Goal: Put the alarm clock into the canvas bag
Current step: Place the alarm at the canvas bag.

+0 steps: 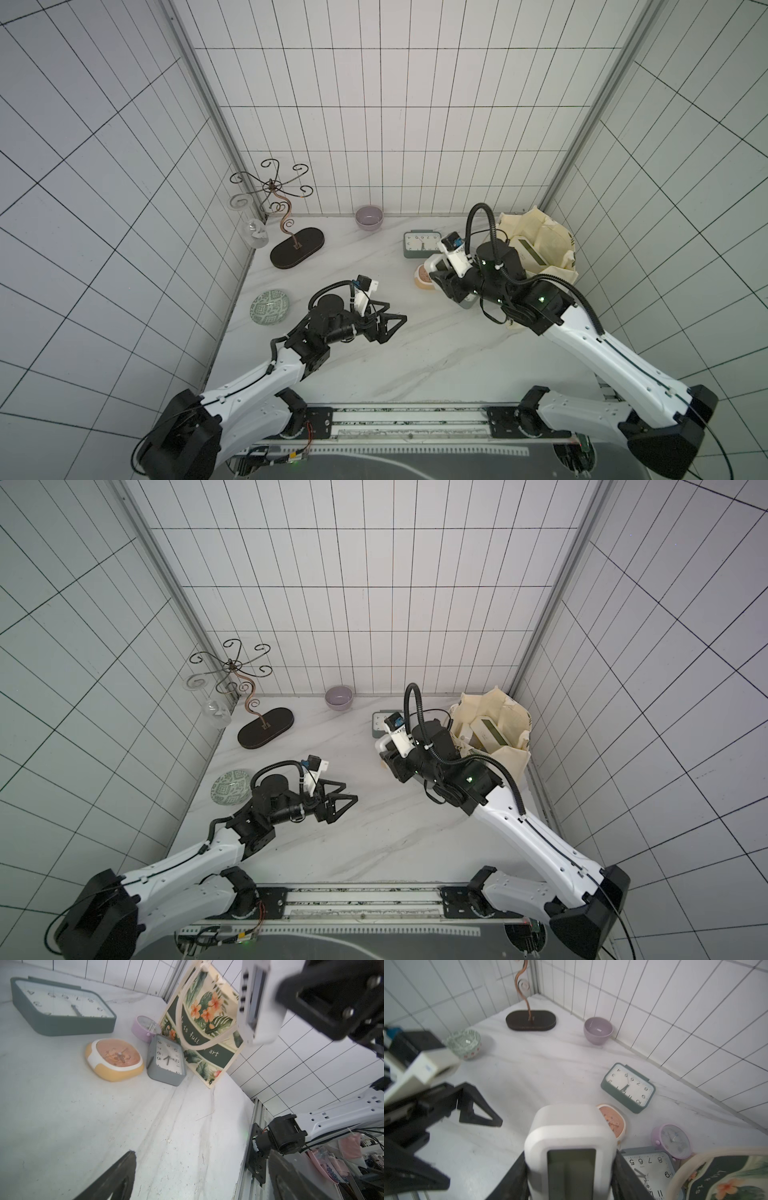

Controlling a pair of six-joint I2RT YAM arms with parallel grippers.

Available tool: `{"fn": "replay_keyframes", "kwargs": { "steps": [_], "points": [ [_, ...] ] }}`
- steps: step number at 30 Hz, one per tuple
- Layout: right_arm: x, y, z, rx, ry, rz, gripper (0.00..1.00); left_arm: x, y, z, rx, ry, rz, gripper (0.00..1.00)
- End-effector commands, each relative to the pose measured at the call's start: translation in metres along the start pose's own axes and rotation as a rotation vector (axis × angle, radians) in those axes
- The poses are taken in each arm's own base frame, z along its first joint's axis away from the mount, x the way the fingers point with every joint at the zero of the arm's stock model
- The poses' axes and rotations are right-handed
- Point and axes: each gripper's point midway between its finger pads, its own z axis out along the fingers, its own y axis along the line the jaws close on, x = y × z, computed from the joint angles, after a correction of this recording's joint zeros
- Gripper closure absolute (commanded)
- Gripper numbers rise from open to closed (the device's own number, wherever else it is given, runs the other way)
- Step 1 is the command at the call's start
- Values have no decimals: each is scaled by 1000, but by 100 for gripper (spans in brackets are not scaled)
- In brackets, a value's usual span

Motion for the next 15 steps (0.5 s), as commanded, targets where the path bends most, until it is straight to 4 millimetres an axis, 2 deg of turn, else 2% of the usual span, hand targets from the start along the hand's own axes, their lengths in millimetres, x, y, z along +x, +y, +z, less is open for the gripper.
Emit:
{"fn": "replay_keyframes", "kwargs": {
  "steps": [1, 4, 8, 11, 15],
  "points": [
    [-58, -44, -34, 223, -124, 214, 69, -11, -18, -8, 66, -59, 77, 3],
    [-80, -80, -62, 397, -212, 287, 72, -12, -21, -11, 72, -71, 96, 3],
    [-91, -125, -85, 549, -268, 339, 70, -11, -23, -14, 81, -84, 110, 3],
    [-86, -159, -90, 622, -257, 344, 69, -6, -17, -13, 72, -83, 111, 3],
    [-66, -212, -109, 759, -238, 398, 69, -3, -15, -8, 80, -76, 114, 3]
  ]
}}
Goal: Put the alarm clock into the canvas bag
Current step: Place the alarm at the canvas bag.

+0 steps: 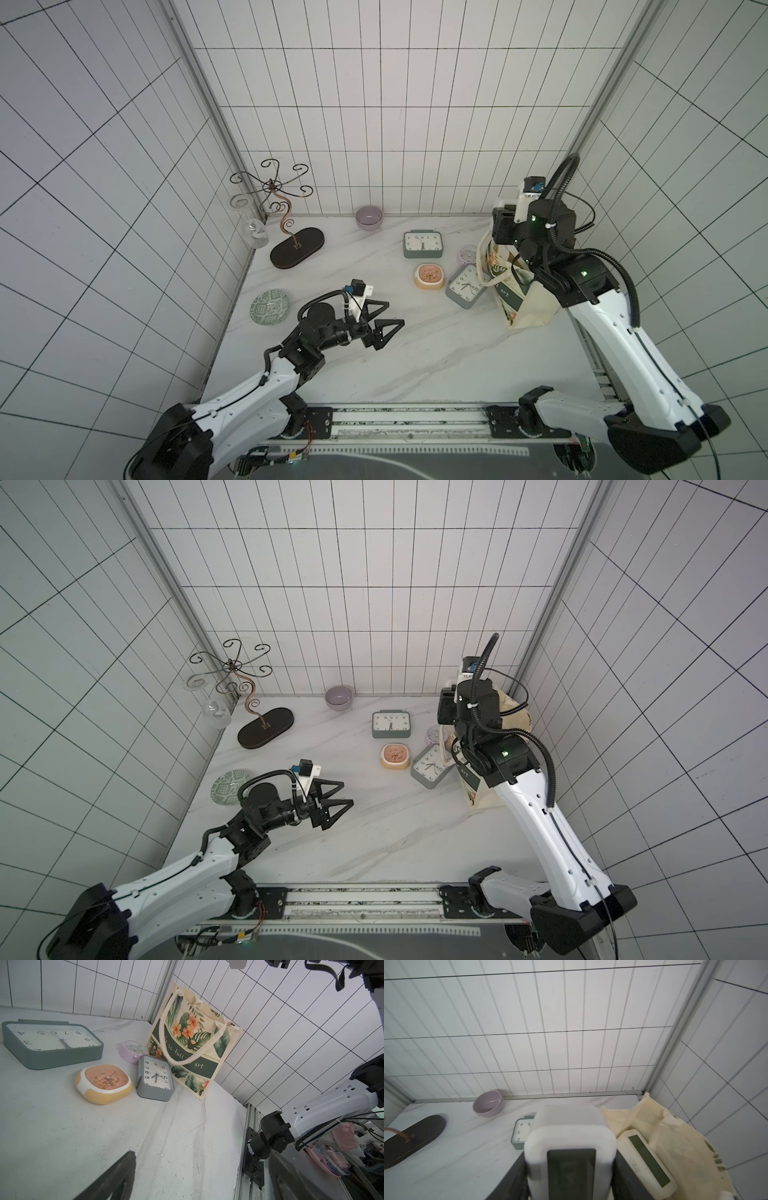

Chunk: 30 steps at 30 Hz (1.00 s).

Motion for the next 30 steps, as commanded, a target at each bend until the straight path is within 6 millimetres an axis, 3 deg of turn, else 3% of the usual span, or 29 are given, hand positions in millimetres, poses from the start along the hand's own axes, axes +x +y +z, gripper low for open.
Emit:
{"fn": "replay_keyframes", "kwargs": {
  "steps": [1, 4, 6, 12, 20, 25, 28, 30],
  "points": [
    [-26, -42, 1, 93, -48, 72, 69, -2, -2, 3, 20, -14, 37, 3],
    [-6, -67, 31, 99, 35, 81, 68, -1, 6, 6, -7, -4, 44, 3],
    [18, -75, 56, 76, 125, 88, 69, 1, 8, 8, -11, 5, 50, 3],
    [76, -85, 111, 32, 340, 102, 65, 4, 23, 17, -56, 26, 51, 3],
    [144, -85, 159, 28, 542, 71, 63, 10, 36, 37, -61, 78, 32, 3],
    [169, -95, 172, 80, 610, 54, 59, 16, 41, 42, -63, 96, 16, 3],
    [175, -98, 171, 88, 622, 44, 42, 19, 44, 42, -67, 101, 14, 3],
    [171, -99, 166, 95, 615, 34, 1, 21, 45, 43, -72, 105, 14, 3]
  ]
}}
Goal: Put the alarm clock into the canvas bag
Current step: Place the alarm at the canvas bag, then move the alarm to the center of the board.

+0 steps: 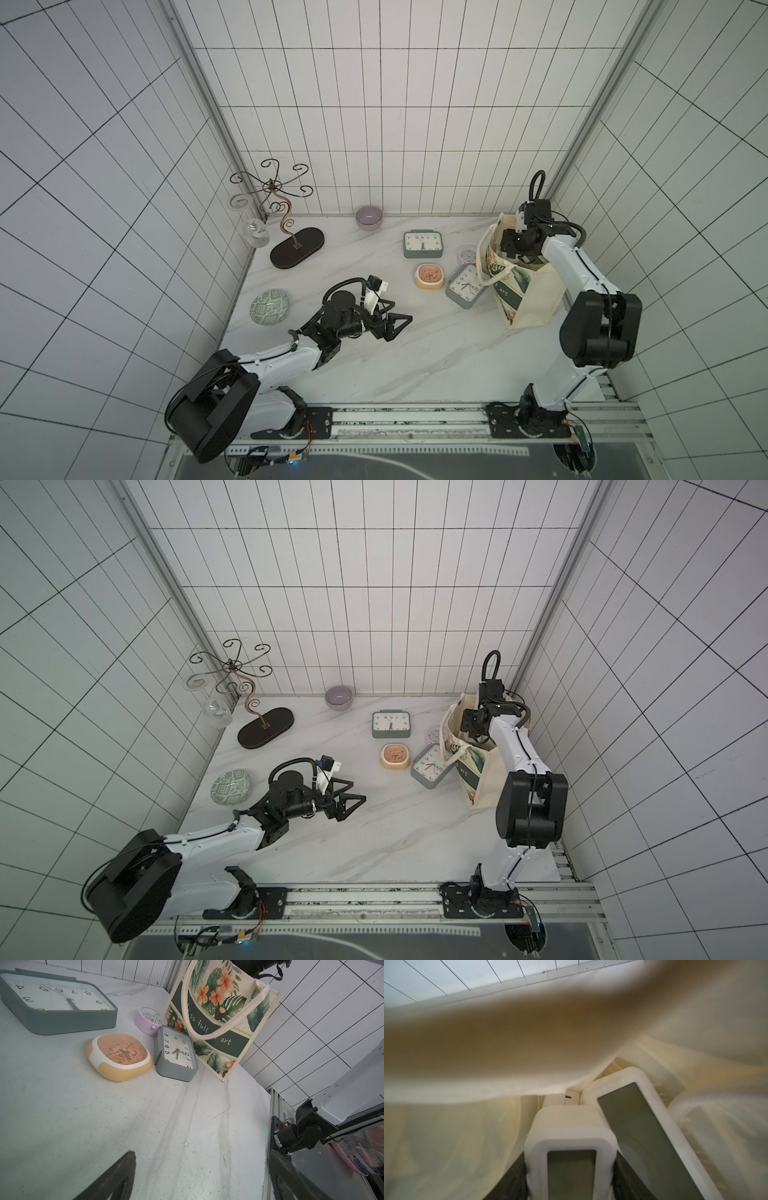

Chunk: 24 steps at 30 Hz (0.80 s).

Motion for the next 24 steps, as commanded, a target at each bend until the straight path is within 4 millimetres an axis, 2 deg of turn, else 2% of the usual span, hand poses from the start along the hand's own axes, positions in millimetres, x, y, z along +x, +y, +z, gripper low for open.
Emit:
{"fn": "replay_keyframes", "kwargs": {
  "steps": [1, 4, 8, 11, 14, 17, 20, 22, 24],
  "points": [
    [-19, -10, -26, 34, -43, 2, 1, -9, -3, 2, 11, -25, 34, 3],
    [-31, -11, -57, 32, -117, 15, 0, -9, -3, 2, 9, -24, 32, 3],
    [-49, -9, -118, 38, -275, 21, 0, -8, -2, -1, -3, -28, 32, 3],
    [-57, 11, -161, -20, -425, -53, 0, -8, -1, -3, -15, -31, 32, 3],
    [-53, 46, -184, -173, -497, -131, 0, -9, 0, -4, -27, -34, 34, 3],
    [-41, 96, -189, -314, -492, -250, 0, -8, 7, -5, -68, -33, 27, 3],
    [-24, 151, -179, -411, -456, -365, 0, -6, 24, -7, -157, -31, 7, 3],
    [-13, 184, -162, -458, -399, -408, 1, -5, 37, -10, -220, -31, -16, 3],
    [-9, 203, -135, -439, -331, -407, 1, -3, 50, -15, -280, -33, -41, 3]
  ]
}}
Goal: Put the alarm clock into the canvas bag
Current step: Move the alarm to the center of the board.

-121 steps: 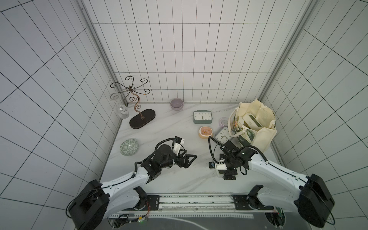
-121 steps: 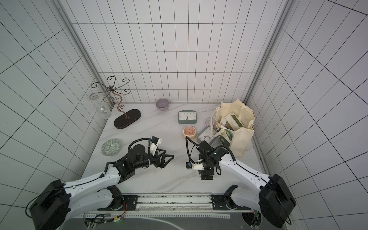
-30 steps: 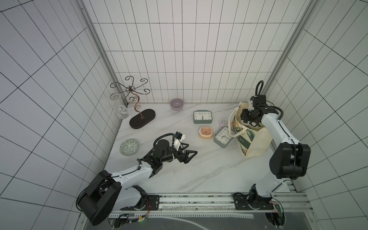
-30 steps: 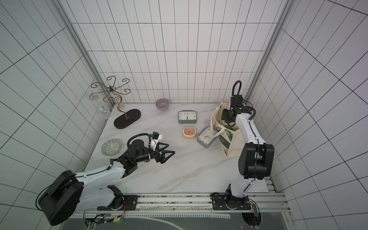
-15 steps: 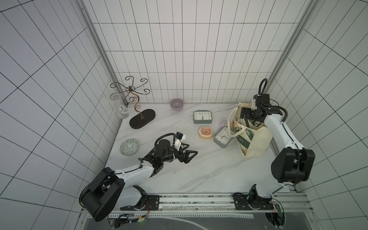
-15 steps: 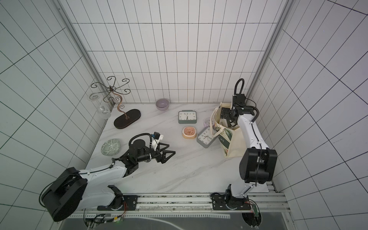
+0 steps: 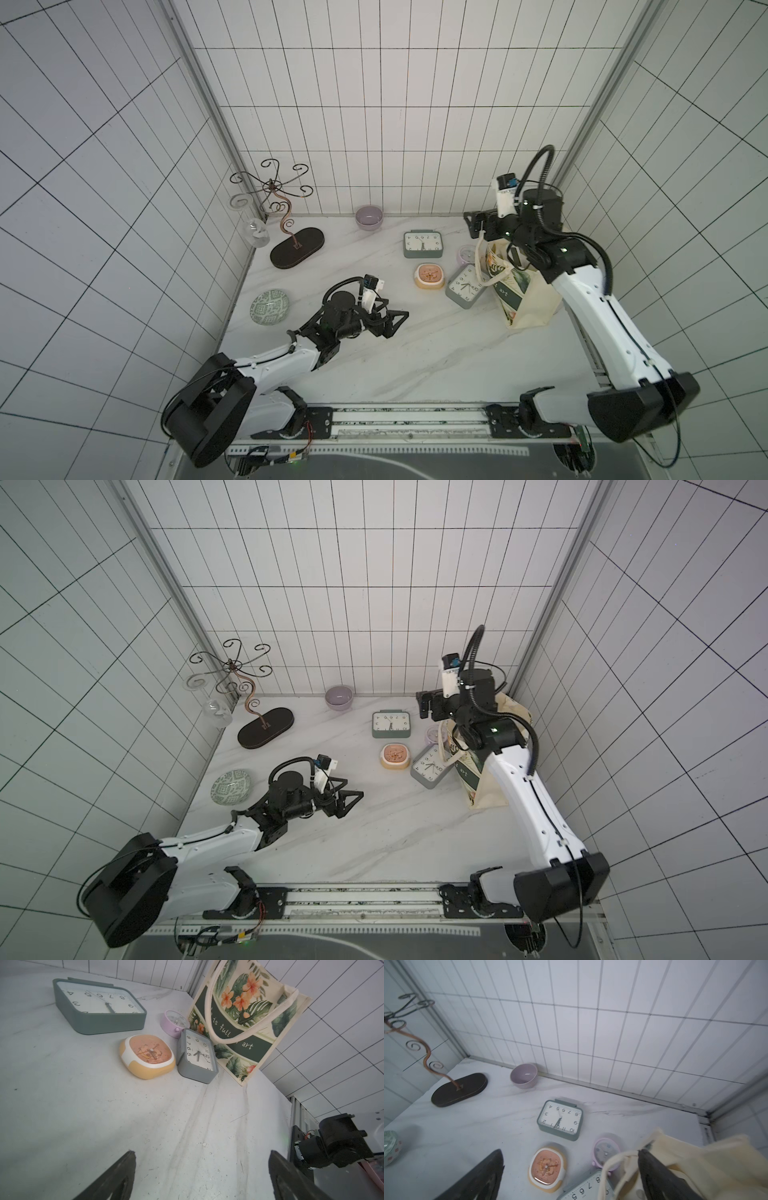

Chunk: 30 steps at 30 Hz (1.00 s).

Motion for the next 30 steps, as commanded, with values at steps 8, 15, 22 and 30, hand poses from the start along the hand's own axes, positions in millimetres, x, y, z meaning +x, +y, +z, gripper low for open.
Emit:
{"fn": "replay_keyframes", "kwargs": {
  "steps": [8, 15, 22, 30],
  "points": [
    [78, 19, 149, 62, 293, 34, 0, -2, 44, -12, -190, -31, -36, 3],
    [99, -7, 230, 171, 348, 42, 0, -2, 49, -13, -208, -31, -37, 3],
    [104, -36, 275, 168, 323, 101, 1, -3, 54, -14, -227, -31, -21, 3],
    [136, -33, 301, 86, 360, 92, 0, -4, 58, -14, -253, -23, 1, 3]
  ]
}}
